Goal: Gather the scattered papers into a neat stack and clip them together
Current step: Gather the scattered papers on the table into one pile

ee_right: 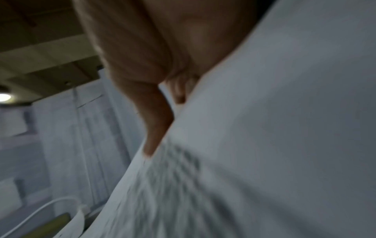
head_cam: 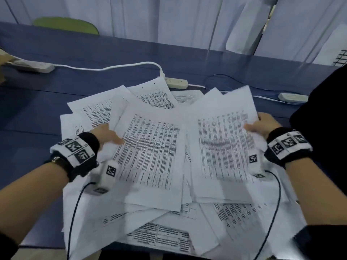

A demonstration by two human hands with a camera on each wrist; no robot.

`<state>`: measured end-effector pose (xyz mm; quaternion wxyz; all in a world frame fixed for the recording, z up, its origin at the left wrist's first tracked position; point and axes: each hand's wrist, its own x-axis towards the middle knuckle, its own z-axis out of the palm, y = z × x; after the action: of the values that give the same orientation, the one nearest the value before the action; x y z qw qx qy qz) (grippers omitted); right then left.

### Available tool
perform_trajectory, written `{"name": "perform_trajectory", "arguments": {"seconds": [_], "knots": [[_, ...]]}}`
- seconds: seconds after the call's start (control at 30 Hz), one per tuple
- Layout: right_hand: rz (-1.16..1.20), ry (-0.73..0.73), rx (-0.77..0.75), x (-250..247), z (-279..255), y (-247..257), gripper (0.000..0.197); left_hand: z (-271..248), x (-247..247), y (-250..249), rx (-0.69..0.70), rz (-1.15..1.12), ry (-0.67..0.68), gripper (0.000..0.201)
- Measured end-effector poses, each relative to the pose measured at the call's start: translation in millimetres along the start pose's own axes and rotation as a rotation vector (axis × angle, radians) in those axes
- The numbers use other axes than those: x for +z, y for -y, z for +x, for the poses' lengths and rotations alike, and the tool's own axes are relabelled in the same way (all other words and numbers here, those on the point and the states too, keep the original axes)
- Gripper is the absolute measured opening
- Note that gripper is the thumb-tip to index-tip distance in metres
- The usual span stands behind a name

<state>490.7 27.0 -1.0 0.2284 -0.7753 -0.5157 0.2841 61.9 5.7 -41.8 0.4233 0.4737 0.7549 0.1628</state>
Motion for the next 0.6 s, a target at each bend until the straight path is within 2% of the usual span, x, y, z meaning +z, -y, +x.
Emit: {"name": "perform_trajectory", "arguments": {"seconds": [0.07, 0.1, 0.2, 0.27, 0.37, 0.43, 0.5, 0.53, 0.6], "knots": [[-0.106, 0.134, 0.023, -9.7, -11.6, -6.4, 0.031, 7.3, 0.1, 6.0, -0.048, -0.053, 0.002, 0.064], [-0.136, 0.192, 0.049, -11.3, -16.6, -11.7, 0.030, 9.7, 1.3, 6.9, -0.048, -0.076, -0.008, 0.067], [-0.284, 0.260, 0.112, 3.3, -34.9, -27.0, 0.021, 11.4, 12.4, 5.4, -0.048, -0.167, 0.016, 0.057], [-0.345, 0.263, 0.104, 19.5, -42.7, -36.6, 0.032, 6.7, 22.8, 3.8, -0.088, -0.332, 0.091, 0.056], [-0.228, 0.182, 0.050, 38.6, -54.4, -32.0, 0.026, -1.8, 40.7, -4.4, -0.119, -0.500, 0.187, 0.039], [-0.209, 0.143, 0.040, 46.7, -58.9, -23.8, 0.032, -8.4, 53.5, -11.4, -0.085, -0.528, 0.230, 0.041], [-0.184, 0.118, 0.052, 51.1, -56.9, -16.3, 0.036, -22.0, 68.4, -23.5, -0.041, -0.512, 0.248, 0.034], [-0.149, 0.127, 0.064, 51.9, -55.0, -12.9, 0.037, -26.3, 74.8, -27.2, -0.021, -0.511, 0.240, 0.036], [-0.031, 0.178, 0.118, 52.9, -51.2, -6.7, 0.040, -33.1, 84.3, -31.4, 0.002, -0.543, 0.234, 0.056]]}}
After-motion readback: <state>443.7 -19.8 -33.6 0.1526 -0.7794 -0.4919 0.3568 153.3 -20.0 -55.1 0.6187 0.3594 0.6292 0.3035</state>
